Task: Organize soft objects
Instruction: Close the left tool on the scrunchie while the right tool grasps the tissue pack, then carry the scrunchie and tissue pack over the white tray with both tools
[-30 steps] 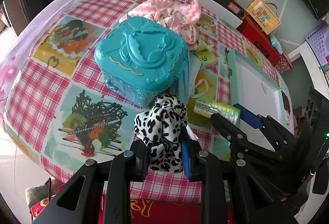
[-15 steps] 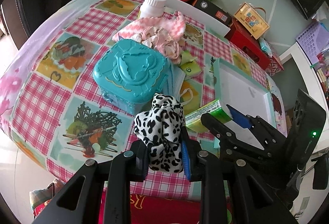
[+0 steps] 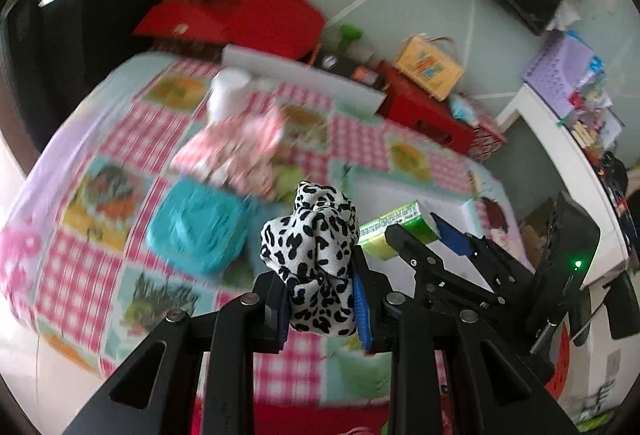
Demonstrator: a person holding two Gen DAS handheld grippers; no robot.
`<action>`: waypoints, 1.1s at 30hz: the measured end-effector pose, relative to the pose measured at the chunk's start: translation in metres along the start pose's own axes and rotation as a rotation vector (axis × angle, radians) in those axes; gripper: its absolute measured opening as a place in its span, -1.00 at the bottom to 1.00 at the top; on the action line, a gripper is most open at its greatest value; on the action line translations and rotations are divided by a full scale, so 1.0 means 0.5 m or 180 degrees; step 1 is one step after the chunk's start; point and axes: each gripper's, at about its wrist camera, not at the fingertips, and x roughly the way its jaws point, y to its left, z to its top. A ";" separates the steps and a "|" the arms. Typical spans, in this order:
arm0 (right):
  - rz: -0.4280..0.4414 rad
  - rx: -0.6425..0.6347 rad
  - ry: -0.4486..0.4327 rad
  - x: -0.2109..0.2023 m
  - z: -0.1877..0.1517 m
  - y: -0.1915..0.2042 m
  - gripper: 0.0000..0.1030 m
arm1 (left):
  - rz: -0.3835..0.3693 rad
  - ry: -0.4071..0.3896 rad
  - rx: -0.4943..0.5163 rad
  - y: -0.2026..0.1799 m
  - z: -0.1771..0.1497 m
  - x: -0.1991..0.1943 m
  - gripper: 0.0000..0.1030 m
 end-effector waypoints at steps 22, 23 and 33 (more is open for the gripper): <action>-0.1023 0.0958 -0.0394 -0.103 0.011 -0.275 0.08 | -0.0308 0.0087 0.0447 -0.208 0.123 0.175 -0.47; -0.1088 0.0960 -0.0386 -0.104 0.010 -0.281 0.08 | -0.0311 0.0117 0.0453 -0.213 0.123 0.188 -0.47; -0.1525 0.0961 -0.0091 -0.048 0.005 -0.327 0.08 | -0.0346 0.0326 0.0450 -0.241 0.111 0.319 -0.47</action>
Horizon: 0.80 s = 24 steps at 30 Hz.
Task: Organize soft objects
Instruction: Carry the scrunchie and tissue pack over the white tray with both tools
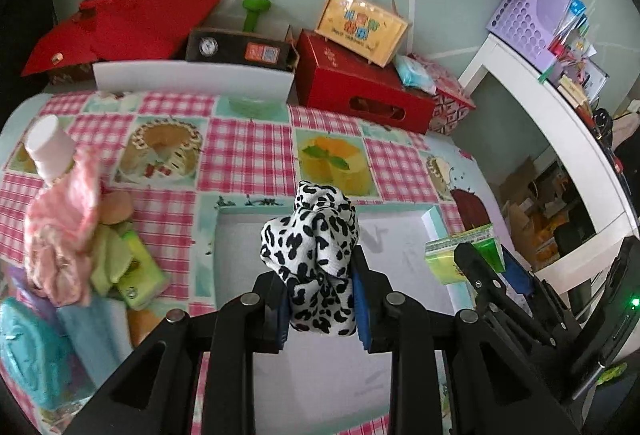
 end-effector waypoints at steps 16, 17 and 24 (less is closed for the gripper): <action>-0.0392 0.0117 0.0479 0.098 -0.016 -0.033 0.08 | -0.0254 0.0272 -0.0158 0.024 -0.031 0.136 -0.47; -0.0403 0.0125 0.0500 0.102 -0.018 -0.035 0.08 | -0.0268 0.0284 -0.0172 0.026 -0.034 0.141 -0.47; -0.0501 0.0071 0.0588 0.115 -0.022 -0.029 0.09 | -0.0317 0.0371 -0.0189 0.034 -0.047 0.160 -0.45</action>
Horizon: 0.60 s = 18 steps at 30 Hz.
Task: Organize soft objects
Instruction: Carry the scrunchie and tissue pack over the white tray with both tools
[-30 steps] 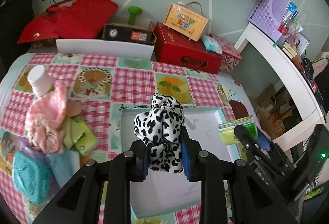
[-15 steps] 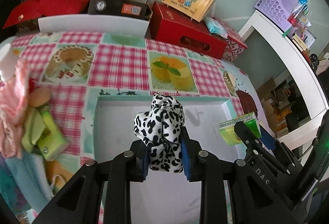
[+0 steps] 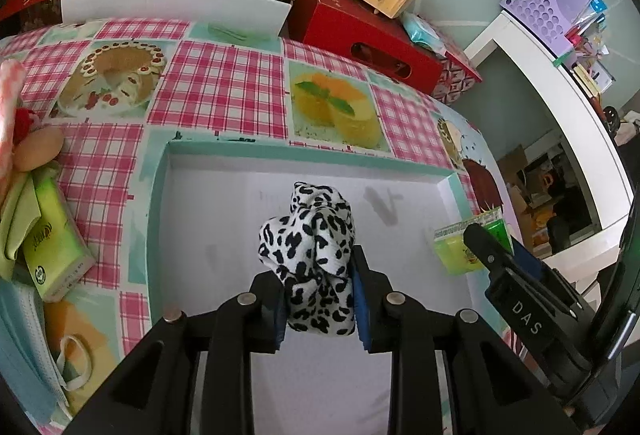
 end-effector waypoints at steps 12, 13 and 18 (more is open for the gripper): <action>-0.0124 -0.0137 -0.0029 -0.009 0.000 0.015 0.14 | 0.0090 -0.0025 0.0131 -0.011 -0.002 -0.024 0.05; -0.0131 -0.0144 -0.0044 -0.012 0.000 0.016 0.16 | 0.0093 -0.0042 0.0130 -0.009 0.000 -0.029 0.05; -0.0108 -0.0161 -0.0110 -0.025 0.004 0.020 0.23 | 0.0145 -0.0111 0.0092 -0.002 0.006 -0.045 0.22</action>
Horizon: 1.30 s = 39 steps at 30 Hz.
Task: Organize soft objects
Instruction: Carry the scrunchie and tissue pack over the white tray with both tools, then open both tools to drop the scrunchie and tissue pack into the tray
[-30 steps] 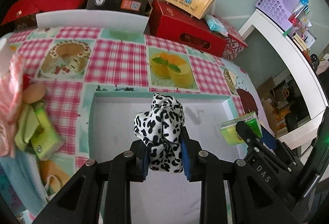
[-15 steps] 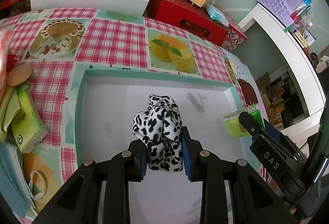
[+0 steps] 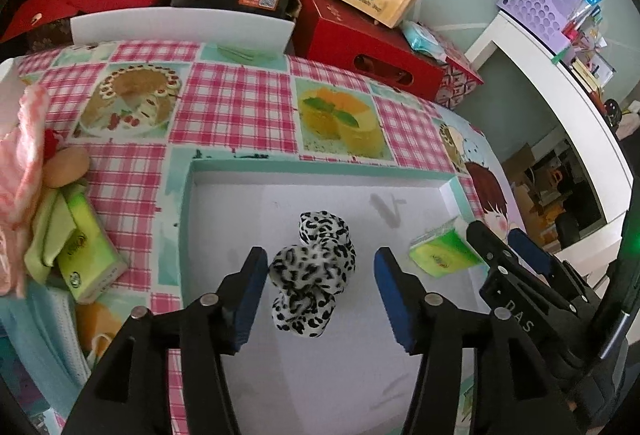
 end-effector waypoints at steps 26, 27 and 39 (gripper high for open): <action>0.0057 -0.0009 0.0190 0.013 -0.002 0.007 1.00 | 0.0566 -0.0281 -0.0186 0.052 0.010 -0.021 0.90; 0.0058 -0.0008 0.0194 0.014 -0.001 0.007 1.00 | 0.0576 -0.0296 -0.0193 0.055 0.012 -0.022 0.90; 0.0065 -0.0128 0.0254 0.023 -0.011 0.023 1.00 | 0.0696 -0.0297 -0.0214 0.065 0.013 -0.026 0.91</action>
